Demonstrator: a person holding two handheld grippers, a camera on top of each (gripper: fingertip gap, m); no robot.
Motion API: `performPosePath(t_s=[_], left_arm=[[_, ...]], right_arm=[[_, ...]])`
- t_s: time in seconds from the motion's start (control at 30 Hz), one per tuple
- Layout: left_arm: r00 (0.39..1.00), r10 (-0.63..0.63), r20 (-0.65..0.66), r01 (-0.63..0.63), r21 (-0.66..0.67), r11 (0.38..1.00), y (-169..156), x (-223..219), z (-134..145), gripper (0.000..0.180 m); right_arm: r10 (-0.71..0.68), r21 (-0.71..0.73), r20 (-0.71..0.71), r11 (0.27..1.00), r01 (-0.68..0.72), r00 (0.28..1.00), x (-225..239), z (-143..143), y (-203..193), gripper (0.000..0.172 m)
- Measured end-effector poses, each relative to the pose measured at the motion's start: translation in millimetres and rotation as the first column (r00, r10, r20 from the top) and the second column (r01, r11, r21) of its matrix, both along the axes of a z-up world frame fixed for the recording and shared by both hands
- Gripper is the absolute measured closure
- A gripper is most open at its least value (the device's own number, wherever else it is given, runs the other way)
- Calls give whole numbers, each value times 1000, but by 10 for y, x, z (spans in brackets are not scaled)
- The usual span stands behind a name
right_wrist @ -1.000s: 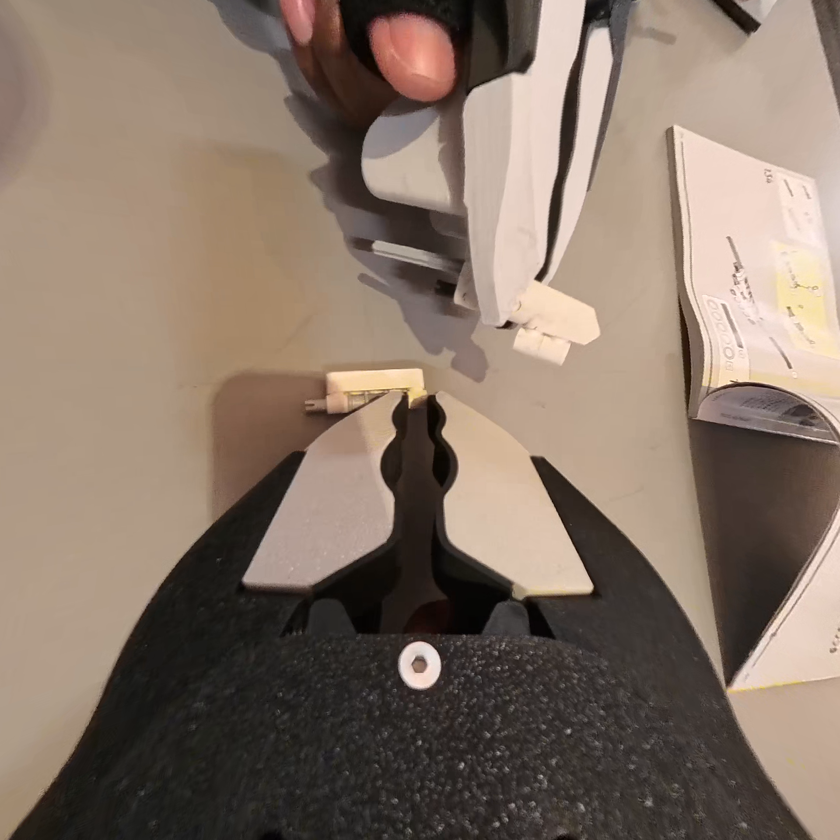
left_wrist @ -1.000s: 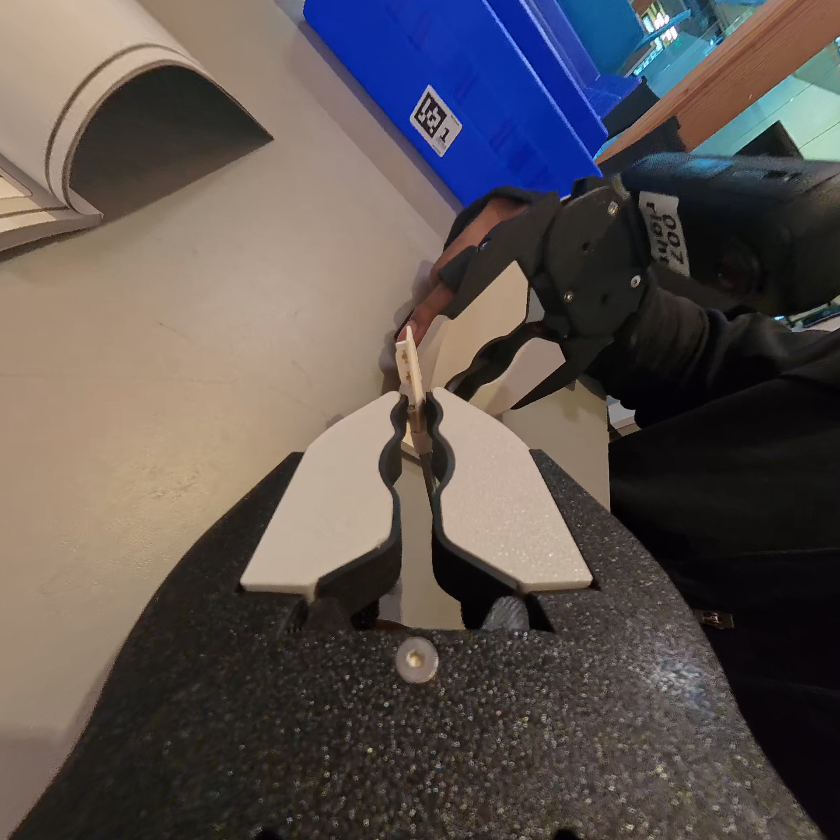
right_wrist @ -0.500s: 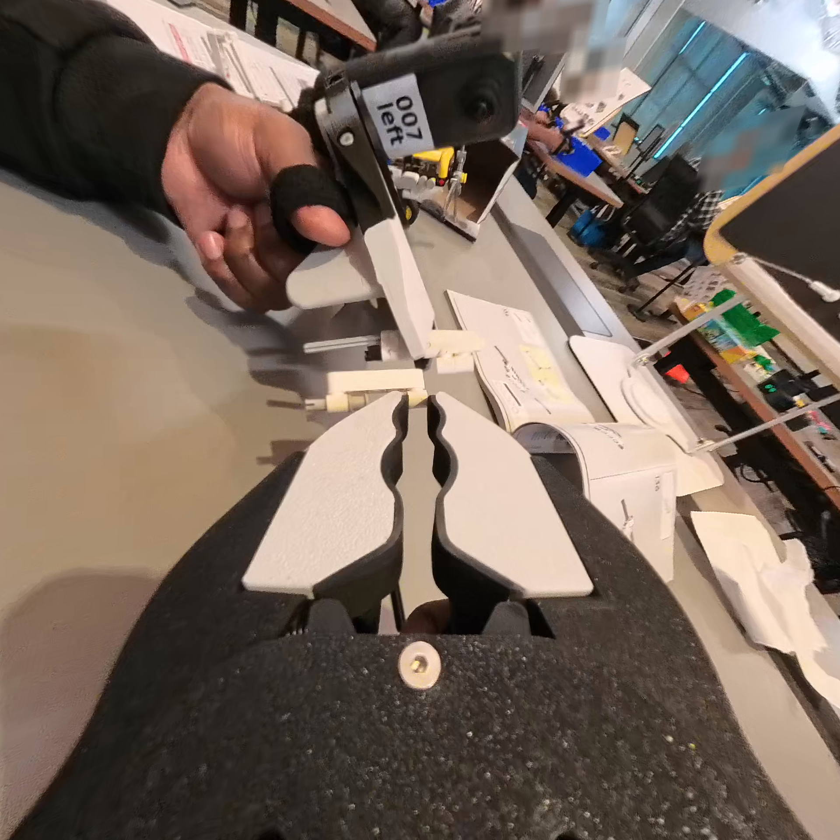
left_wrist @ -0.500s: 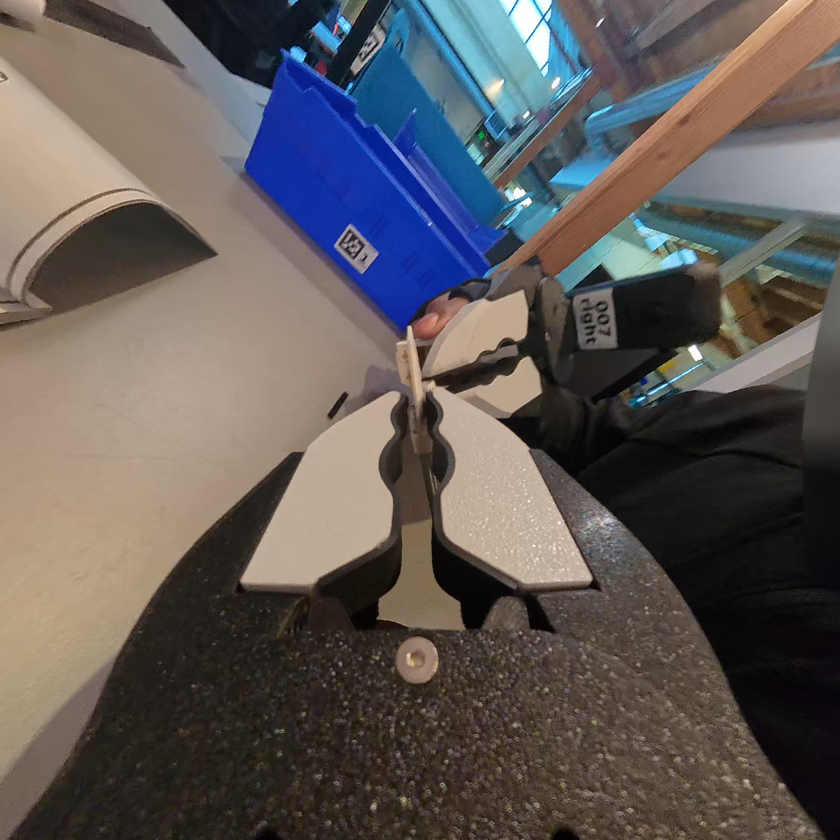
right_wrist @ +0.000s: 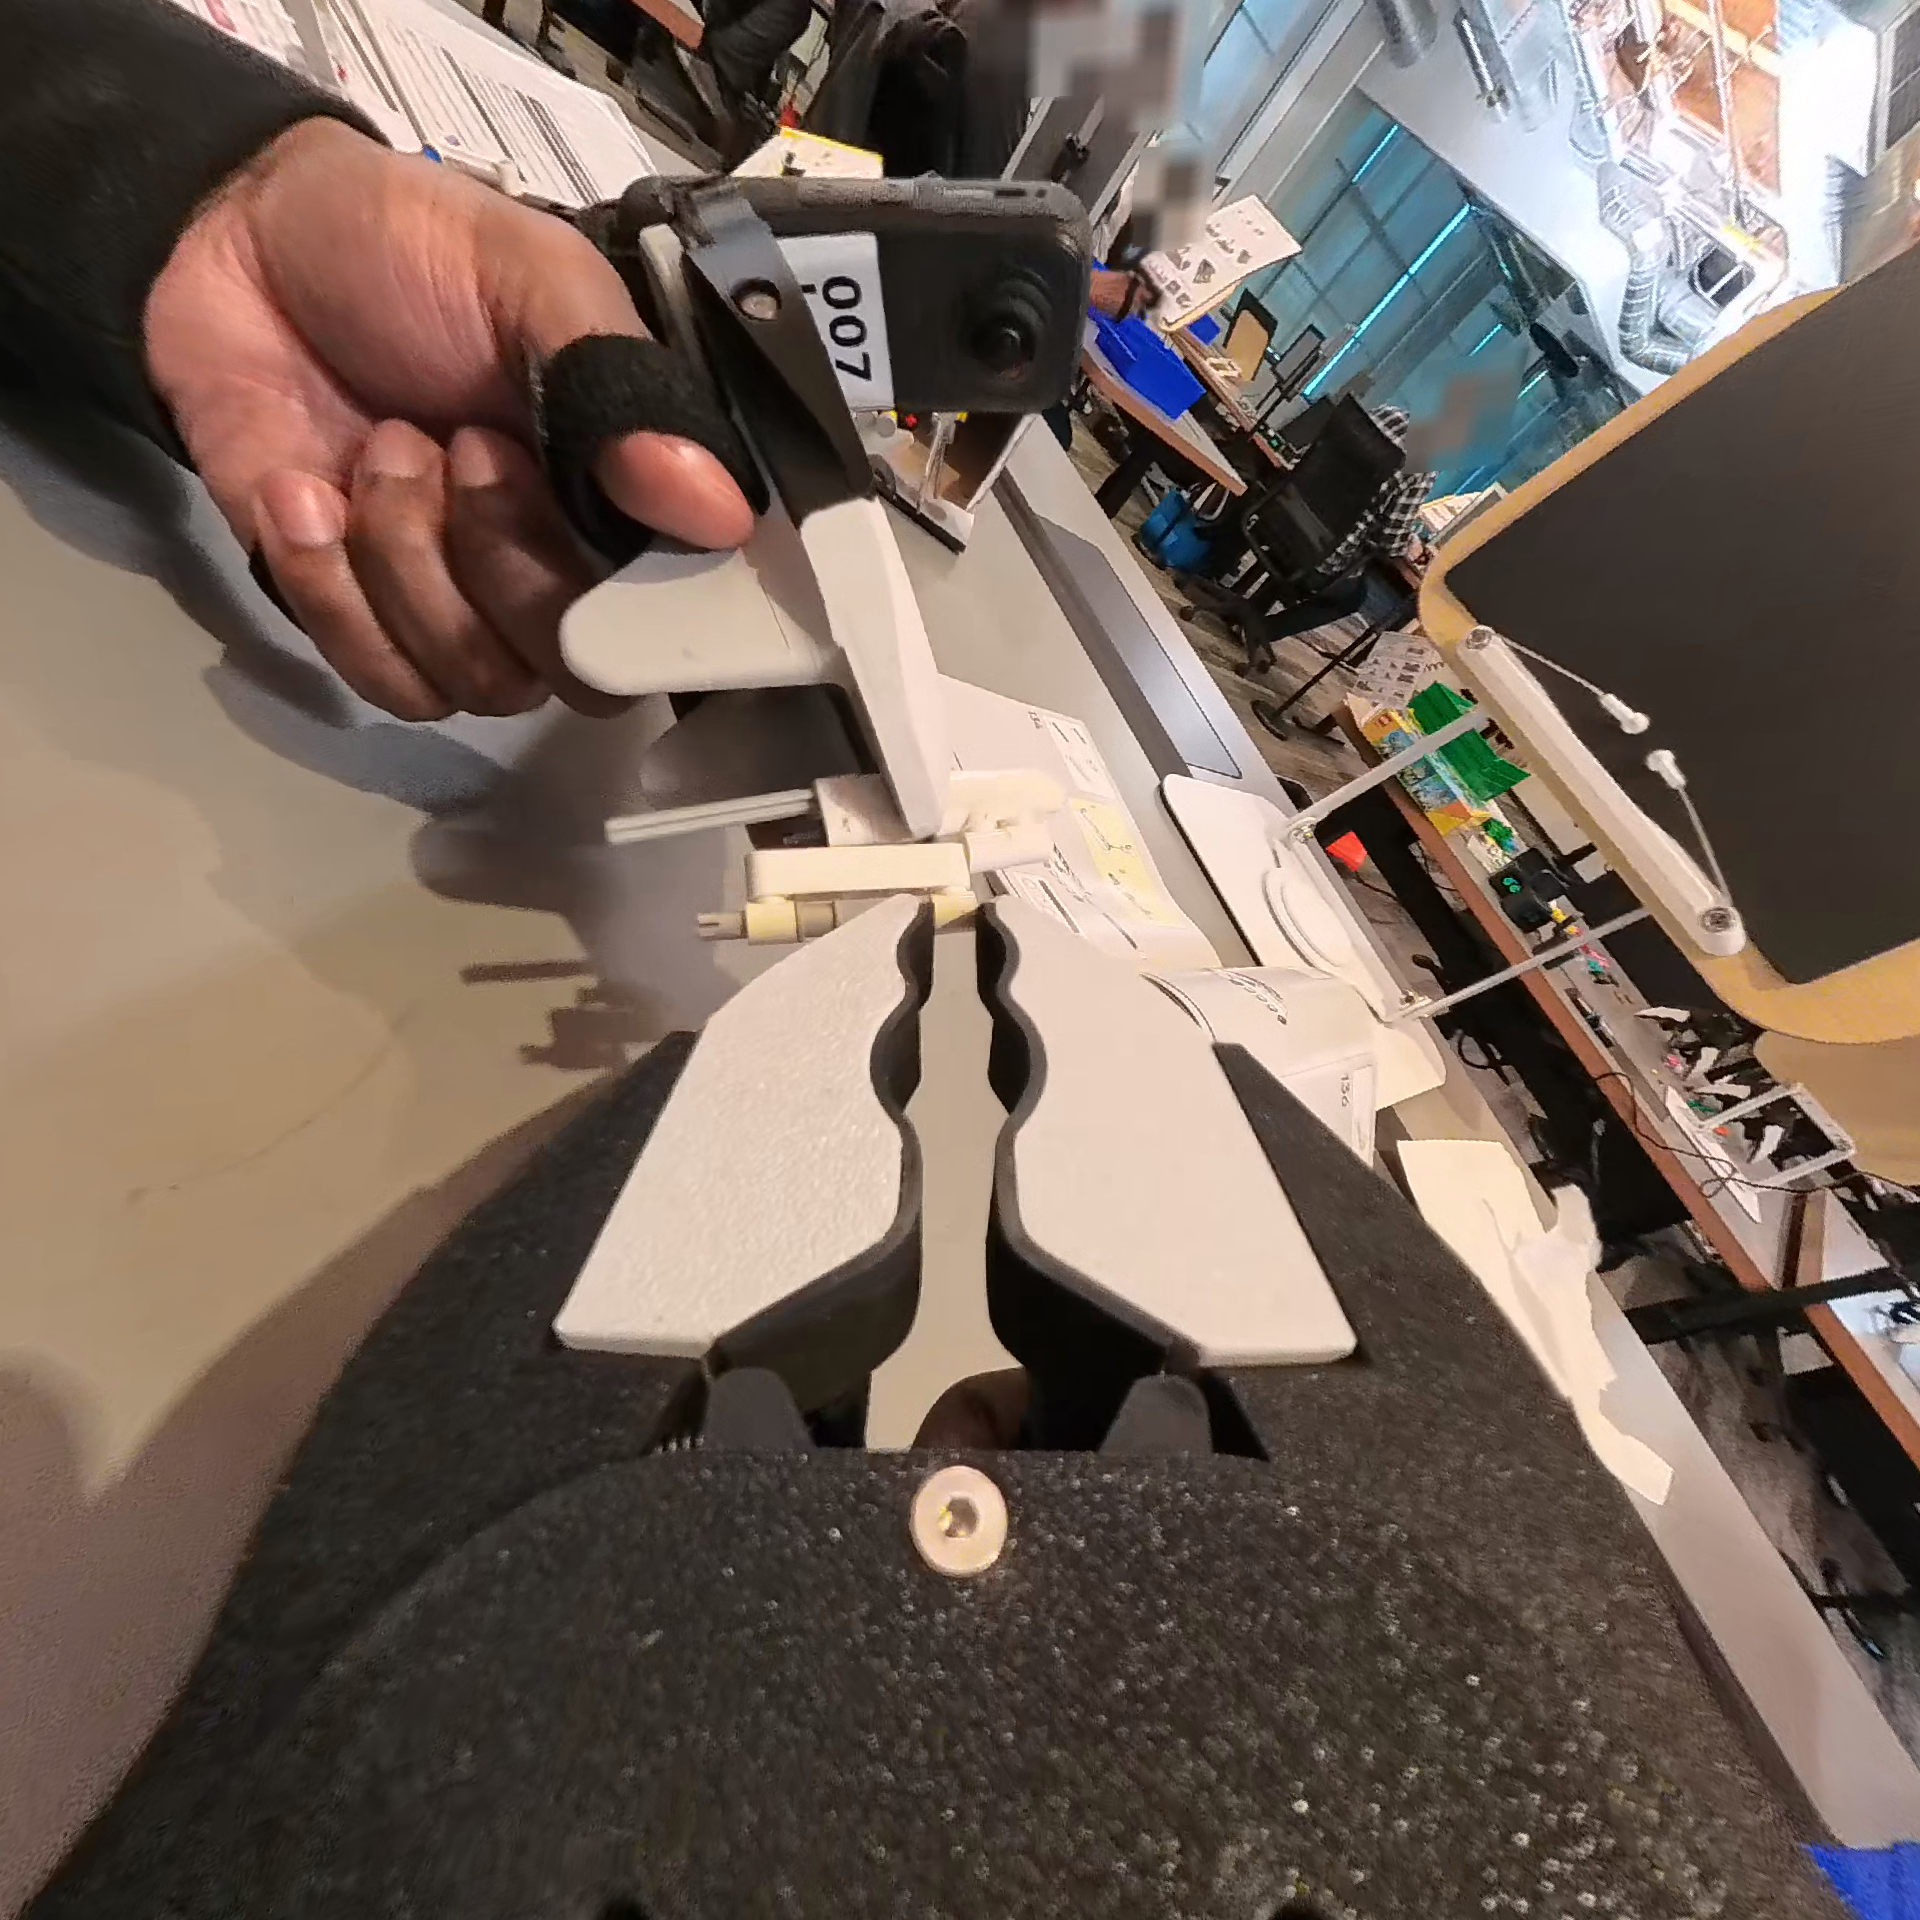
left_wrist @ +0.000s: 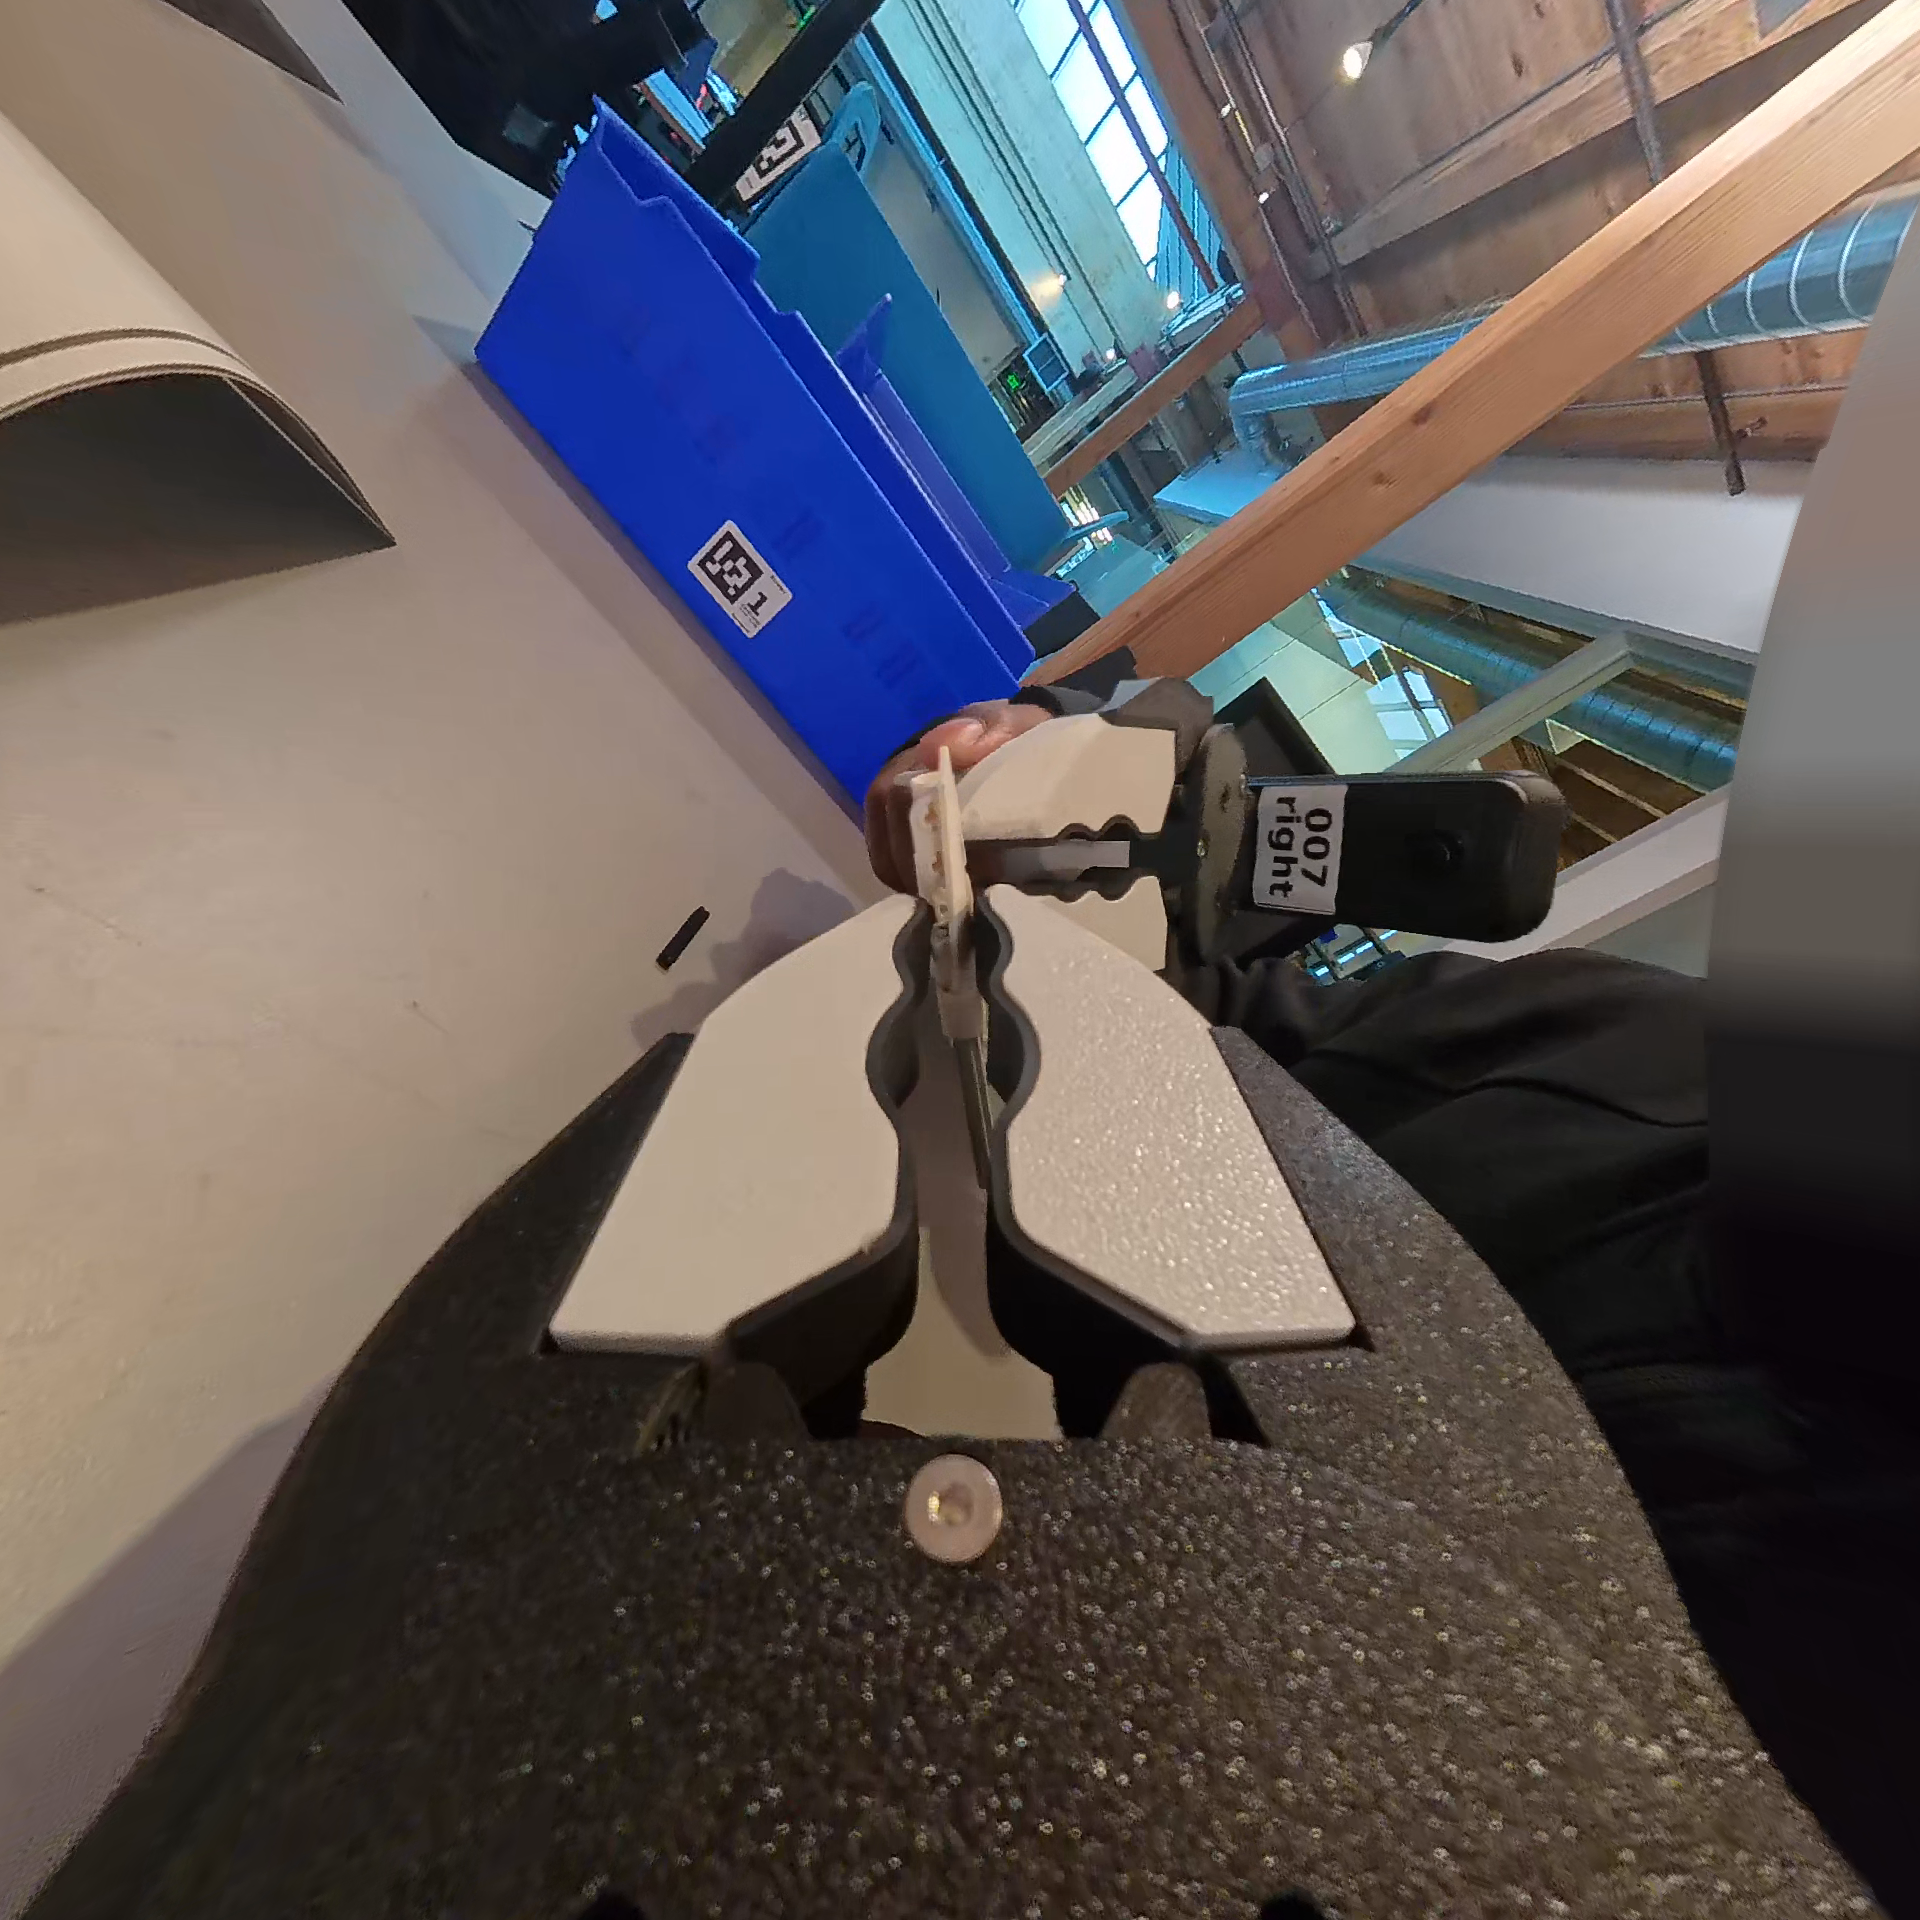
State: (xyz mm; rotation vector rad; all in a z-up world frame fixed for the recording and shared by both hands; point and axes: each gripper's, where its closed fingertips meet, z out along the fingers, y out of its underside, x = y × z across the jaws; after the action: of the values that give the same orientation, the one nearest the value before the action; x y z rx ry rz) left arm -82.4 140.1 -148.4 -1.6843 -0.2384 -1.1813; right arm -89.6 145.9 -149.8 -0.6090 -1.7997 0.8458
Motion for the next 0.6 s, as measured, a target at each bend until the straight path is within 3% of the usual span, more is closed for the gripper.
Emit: performPosePath(t_s=[0.4,0.6], left_arm=[[996,23,-81,-27,-57,998,5,-19,-95,173],[996,28,-90,-33,-57,998,5,-22,-96,173]], right_arm=[[-40,125,-10,991,41,999,-20,-79,10,164],[-38,121,-9,992,39,999,-19,-83,6,165]])
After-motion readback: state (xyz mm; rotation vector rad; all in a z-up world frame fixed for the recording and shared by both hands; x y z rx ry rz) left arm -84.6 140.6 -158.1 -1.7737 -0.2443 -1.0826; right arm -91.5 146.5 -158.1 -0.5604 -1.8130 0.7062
